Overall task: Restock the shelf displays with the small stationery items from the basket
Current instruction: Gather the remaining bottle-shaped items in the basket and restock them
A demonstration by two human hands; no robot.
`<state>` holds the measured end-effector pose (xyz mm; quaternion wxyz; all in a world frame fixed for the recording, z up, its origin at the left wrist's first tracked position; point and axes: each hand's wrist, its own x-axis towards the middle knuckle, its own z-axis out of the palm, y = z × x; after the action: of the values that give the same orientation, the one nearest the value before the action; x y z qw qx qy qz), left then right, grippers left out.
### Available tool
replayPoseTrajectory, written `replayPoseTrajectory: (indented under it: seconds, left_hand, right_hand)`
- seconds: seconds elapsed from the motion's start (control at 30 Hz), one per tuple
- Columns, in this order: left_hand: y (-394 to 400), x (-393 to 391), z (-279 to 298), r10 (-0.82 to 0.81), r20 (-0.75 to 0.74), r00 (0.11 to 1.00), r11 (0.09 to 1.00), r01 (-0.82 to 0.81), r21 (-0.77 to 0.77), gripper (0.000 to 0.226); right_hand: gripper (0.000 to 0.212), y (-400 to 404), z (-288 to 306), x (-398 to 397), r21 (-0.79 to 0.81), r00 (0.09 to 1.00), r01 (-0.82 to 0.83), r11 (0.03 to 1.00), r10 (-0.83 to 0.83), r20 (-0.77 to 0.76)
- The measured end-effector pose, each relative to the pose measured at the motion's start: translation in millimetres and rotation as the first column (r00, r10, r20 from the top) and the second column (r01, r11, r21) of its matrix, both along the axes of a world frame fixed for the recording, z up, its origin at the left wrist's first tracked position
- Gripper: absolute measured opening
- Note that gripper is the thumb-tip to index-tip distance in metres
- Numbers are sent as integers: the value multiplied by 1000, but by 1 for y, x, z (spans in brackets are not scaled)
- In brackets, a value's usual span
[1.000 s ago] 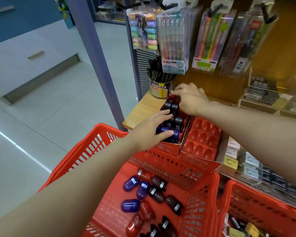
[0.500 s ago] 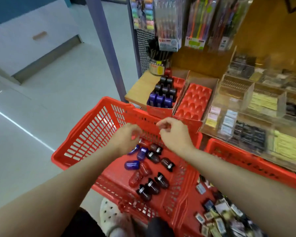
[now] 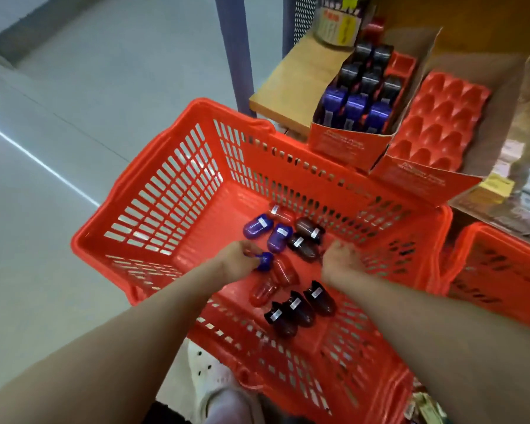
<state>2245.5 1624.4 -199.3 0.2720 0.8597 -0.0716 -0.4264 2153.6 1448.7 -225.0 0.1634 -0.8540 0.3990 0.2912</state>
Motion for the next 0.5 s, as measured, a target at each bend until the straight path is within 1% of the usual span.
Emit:
replayPoseTrajectory:
  seconds: [0.1,0.17,0.23,0.3,0.37,0.4,0.43,0.5]
  left_hand:
    - [7,4,-6,82,-40,996,996,-83,-16,22]
    - [9,2,-8,121,-59,991,992,-122,-19,22]
    - [8,-3,-8,146,-71,987,989,-148,-30,23]
    - [4,-8,-7,149,-107,983,987,-154,-48,23]
    - [-1,-15,-3,139,-140,980,985,-152,-86,25]
    - [-5,-19,1,128,-144,981,982,-146,-121,27]
    - [-8,-22,5,109,-144,984,977,-132,-165,31]
    - [-14,-23,14,40,-142,989,969,-73,-236,39]
  right_hand:
    - [41,-3,-21,-5,-65,999,-39,997,37,-23]
    - [41,0,-22,-7,-71,997,-64,995,61,-45]
    - [38,4,-19,-8,-75,997,-77,994,75,-29]
    - [34,10,-11,-4,-37,1000,6,999,-4,31]
    - [36,20,1,-1,33,990,97,995,-100,101]
    - [36,25,6,0,104,983,102,989,-116,143]
    - [35,30,12,1,204,975,76,976,-115,189]
    - [32,37,23,0,397,952,-9,918,-114,285]
